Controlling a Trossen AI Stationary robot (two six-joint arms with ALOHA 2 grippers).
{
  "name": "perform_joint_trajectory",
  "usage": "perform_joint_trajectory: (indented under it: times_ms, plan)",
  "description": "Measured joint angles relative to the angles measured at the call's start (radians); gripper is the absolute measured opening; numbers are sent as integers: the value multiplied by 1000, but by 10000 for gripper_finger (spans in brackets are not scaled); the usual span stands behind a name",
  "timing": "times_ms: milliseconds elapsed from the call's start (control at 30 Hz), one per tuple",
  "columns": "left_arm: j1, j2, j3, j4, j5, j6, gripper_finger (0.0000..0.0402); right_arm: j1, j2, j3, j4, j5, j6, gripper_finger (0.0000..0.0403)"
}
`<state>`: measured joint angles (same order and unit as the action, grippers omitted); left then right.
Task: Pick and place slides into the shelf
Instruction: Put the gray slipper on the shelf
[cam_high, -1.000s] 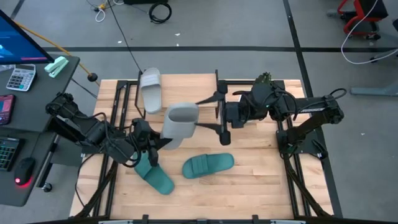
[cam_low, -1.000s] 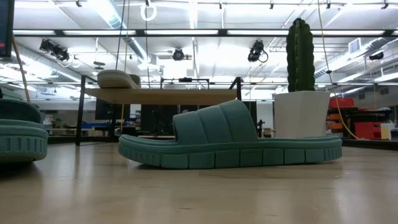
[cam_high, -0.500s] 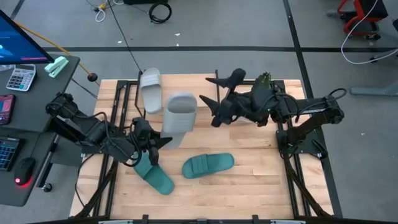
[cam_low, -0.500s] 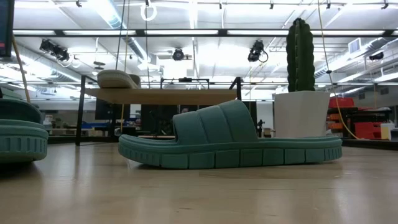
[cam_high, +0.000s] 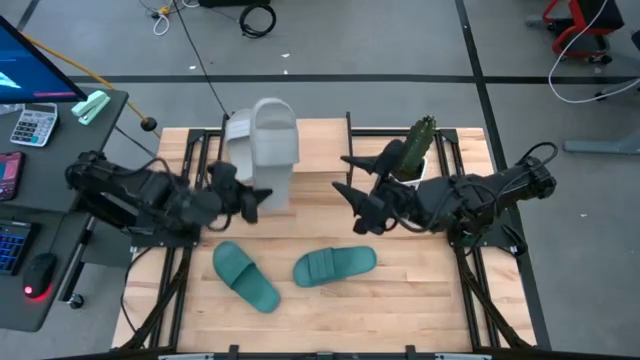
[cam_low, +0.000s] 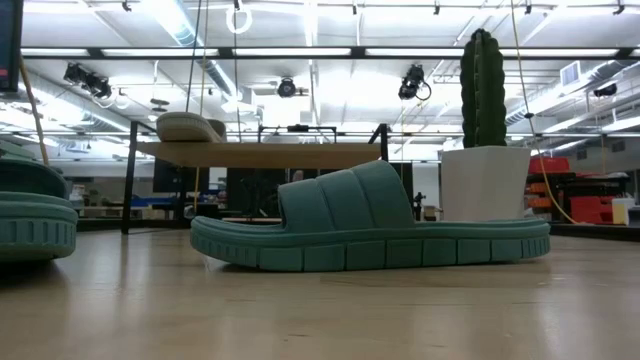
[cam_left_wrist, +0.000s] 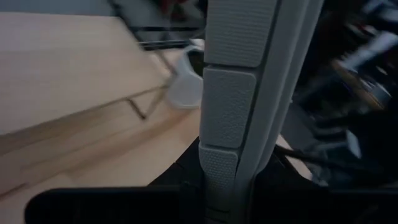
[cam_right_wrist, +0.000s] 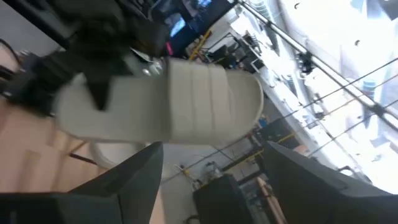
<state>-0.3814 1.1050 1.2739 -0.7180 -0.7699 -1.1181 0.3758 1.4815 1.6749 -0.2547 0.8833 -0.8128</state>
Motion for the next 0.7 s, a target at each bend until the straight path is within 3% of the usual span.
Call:
perform_joint_trajectory:
  times_ms: [167,700]
  plan:
    - [149,-21,0,-78,126,-14,64,21,0,0,-39,0,104,275]
    - [509,29,-3,65,425,156,63,34,0,0,-75,-54,288,254]
